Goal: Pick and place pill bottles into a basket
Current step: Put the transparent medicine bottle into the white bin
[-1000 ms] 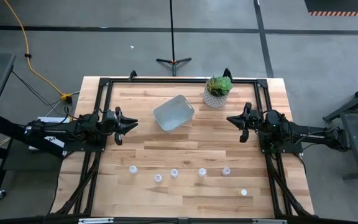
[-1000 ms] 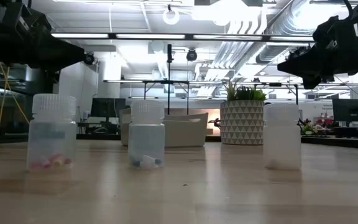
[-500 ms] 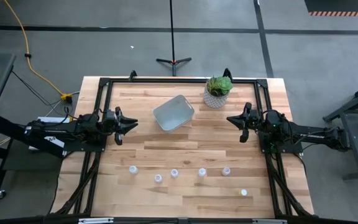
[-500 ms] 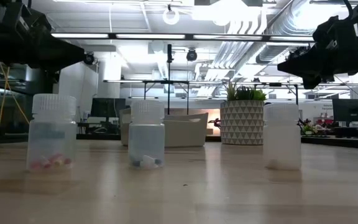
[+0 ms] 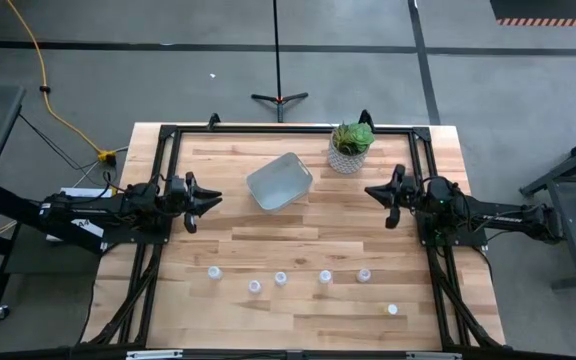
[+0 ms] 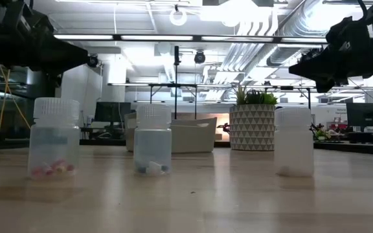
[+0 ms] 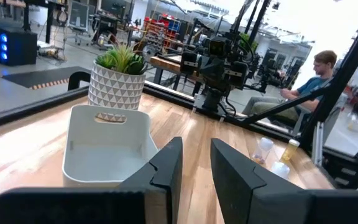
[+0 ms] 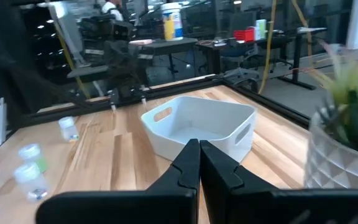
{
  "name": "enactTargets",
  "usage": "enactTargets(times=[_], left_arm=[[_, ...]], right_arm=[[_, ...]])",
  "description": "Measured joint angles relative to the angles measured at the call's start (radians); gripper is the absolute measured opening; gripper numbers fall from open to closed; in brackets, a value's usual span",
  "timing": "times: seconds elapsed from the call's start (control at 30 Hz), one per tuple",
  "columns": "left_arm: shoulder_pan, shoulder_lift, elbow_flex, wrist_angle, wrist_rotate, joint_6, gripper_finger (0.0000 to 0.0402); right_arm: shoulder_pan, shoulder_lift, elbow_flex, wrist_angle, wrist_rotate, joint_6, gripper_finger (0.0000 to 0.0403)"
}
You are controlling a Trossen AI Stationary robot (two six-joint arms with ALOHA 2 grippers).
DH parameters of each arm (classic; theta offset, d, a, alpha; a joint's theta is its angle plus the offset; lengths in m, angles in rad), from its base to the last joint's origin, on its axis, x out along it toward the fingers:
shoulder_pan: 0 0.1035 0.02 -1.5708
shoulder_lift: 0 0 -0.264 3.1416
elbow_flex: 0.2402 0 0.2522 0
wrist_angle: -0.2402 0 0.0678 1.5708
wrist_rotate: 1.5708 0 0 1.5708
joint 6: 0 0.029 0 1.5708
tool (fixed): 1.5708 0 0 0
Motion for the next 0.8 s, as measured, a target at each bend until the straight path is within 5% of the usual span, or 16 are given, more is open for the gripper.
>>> enactTargets(times=[0.07, 0.43, 0.63, 0.8], left_arm=[[0.0, 0.0, 0.0, 0.001, -0.01, -0.027, 0.012], [0.0, 0.0, 0.0, 0.01, -0.034, -0.055, 0.012], [0.0, 0.003, 0.0, 0.002, -0.044, -0.155, 0.012], [0.0, 0.011, 0.0, 0.003, -0.045, -0.148, 0.012]], right_arm=[[0.0, 0.0, 0.0, 0.001, 0.015, 0.029, 0.0], [0.003, 0.0, 0.019, 0.009, -0.078, 0.779, 0.0], [0.003, 0.002, 0.019, 0.058, 0.06, 0.658, 0.0015], [0.057, 0.029, 0.086, 0.211, 0.05, 0.444, 0.0092]])
